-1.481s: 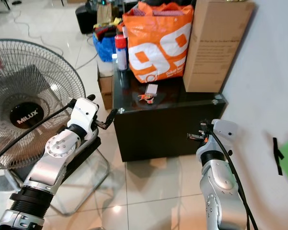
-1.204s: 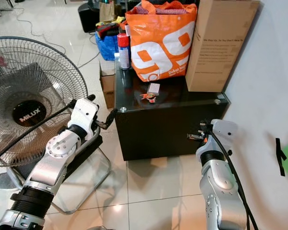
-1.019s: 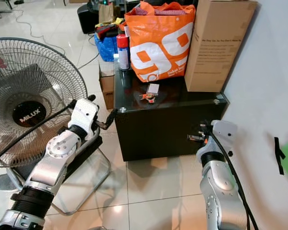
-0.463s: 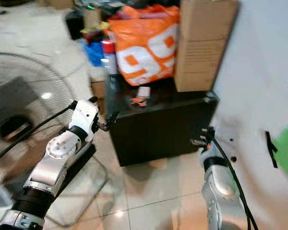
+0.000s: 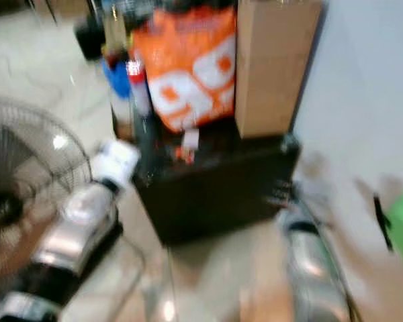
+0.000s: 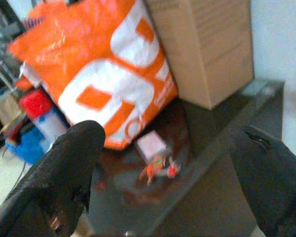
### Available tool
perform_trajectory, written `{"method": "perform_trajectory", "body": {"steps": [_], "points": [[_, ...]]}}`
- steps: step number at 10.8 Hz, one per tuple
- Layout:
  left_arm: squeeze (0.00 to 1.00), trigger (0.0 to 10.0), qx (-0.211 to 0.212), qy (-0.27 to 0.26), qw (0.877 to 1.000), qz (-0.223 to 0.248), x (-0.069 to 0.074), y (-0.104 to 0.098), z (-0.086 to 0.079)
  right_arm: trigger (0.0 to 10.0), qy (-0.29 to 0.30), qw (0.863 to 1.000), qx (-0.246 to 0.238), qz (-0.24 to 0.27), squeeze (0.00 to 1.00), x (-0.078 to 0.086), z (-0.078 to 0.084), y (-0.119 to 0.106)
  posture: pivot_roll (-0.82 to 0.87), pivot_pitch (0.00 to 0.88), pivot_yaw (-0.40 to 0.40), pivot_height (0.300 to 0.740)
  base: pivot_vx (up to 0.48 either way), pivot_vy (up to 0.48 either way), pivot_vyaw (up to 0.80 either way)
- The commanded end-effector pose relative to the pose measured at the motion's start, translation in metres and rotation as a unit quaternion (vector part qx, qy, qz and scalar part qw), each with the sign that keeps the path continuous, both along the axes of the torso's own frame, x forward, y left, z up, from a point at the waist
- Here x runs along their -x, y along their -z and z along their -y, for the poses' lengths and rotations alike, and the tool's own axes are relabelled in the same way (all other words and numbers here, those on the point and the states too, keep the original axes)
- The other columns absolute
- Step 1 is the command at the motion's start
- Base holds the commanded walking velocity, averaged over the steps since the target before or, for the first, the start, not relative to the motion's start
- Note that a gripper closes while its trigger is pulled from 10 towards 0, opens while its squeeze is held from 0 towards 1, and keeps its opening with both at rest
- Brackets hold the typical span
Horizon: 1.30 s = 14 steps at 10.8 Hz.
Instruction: Hang keys on a hook
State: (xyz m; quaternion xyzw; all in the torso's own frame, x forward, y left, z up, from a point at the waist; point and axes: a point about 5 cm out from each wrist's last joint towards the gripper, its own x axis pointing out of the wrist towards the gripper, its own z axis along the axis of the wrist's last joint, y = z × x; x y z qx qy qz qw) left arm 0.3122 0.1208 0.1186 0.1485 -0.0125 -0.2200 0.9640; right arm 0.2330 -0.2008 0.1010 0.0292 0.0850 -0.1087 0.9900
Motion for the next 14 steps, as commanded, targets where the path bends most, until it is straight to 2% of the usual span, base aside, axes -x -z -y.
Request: {"method": "perform_trajectory", "body": {"steps": [1,9,11,14], "points": [[0.25,10.0,-0.010,-0.020,1.000,0.008,-0.001,-0.003,-0.015,10.0,-0.019,1.000,-0.003,0.014,0.00,-0.004,-0.011,-0.003,-0.09,0.000,0.068,0.740,0.442,0.000,0.00],[0.24,10.0,-0.008,-0.060,0.998,0.003,-0.006,0.000,-0.021,10.0,-0.053,0.998,0.020,0.007,0.00,-0.018,-0.011,-0.002,-0.09,0.000,0.035,0.740,0.395,0.000,0.00],[0.22,10.0,-0.011,-0.077,0.997,0.002,-0.001,0.006,-0.024,10.0,-0.079,0.996,0.036,0.005,0.00,-0.020,-0.014,-0.001,-0.08,0.000,0.020,0.740,0.000,0.000,0.21],[0.24,10.0,-0.011,-0.094,0.995,0.009,0.002,0.006,-0.030,10.0,-0.103,0.994,0.048,0.002,0.00,-0.023,-0.017,-0.001,-0.07,0.000,0.006,0.740,0.000,-0.465,0.80]]}}
